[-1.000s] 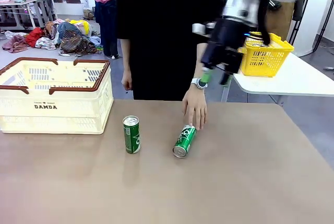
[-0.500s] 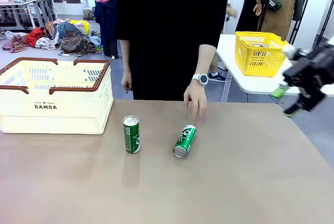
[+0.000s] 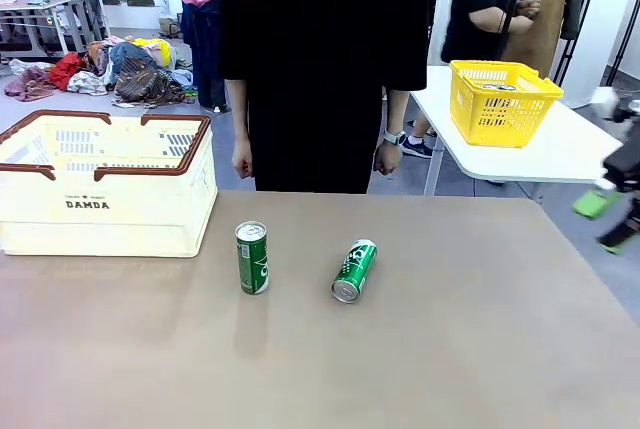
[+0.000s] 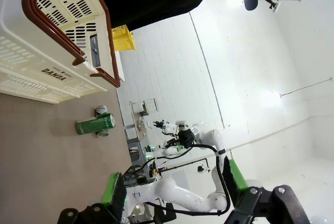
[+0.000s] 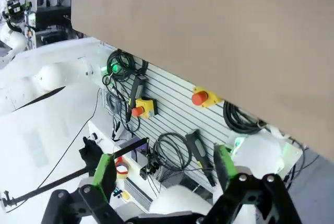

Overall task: Place the drinks into the Shopping basket.
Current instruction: Pick up one drink and place it into the Shopping basket.

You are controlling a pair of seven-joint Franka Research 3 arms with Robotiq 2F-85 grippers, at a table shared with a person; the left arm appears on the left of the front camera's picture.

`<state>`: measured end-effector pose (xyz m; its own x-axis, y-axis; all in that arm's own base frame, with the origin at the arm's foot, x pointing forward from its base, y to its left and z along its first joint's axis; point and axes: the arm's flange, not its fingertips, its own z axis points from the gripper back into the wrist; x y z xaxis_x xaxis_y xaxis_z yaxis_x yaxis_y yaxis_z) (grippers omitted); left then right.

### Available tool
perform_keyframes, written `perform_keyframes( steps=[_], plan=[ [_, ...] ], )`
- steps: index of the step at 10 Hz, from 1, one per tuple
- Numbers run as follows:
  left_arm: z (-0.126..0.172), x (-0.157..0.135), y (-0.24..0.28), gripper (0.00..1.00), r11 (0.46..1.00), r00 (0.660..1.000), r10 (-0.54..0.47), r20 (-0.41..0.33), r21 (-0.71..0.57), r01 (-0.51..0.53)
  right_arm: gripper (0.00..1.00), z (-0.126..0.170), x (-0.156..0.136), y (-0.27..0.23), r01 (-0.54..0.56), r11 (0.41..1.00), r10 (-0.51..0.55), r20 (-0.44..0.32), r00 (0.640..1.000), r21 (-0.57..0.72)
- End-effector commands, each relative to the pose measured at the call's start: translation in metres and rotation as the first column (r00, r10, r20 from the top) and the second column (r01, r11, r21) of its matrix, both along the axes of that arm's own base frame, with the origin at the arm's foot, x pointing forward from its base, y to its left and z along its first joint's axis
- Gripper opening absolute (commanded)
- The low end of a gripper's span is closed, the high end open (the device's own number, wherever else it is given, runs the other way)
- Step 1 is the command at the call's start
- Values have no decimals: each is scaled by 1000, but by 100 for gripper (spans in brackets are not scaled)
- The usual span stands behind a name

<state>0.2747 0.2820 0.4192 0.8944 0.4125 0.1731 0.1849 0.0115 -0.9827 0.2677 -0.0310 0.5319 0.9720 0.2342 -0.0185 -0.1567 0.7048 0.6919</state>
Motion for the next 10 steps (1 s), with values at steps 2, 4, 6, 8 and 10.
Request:
perform_keyframes(
  steps=[2,4,6,8,10],
  plan=[
    [2,-3,-2,100,1000,1000,-3,15,-9,3,100,-30,-58,-64,154,982,-148,-69,987,104],
    [2,-3,-2,100,1000,1000,-3,15,-9,3,100,-51,-55,-72,170,978,-159,-99,982,118],
    [2,-3,-2,100,1000,1000,-3,15,-9,3,100,-28,-62,-65,145,985,-138,-69,988,97],
    [2,-3,-2,100,1000,1000,-3,15,-9,3,100,-28,-62,-65,145,985,-138,-69,988,97],
    [2,-3,-2,100,1000,1000,-3,15,-9,3,100,-28,-62,-65,145,985,-138,-69,988,97]
  ],
)
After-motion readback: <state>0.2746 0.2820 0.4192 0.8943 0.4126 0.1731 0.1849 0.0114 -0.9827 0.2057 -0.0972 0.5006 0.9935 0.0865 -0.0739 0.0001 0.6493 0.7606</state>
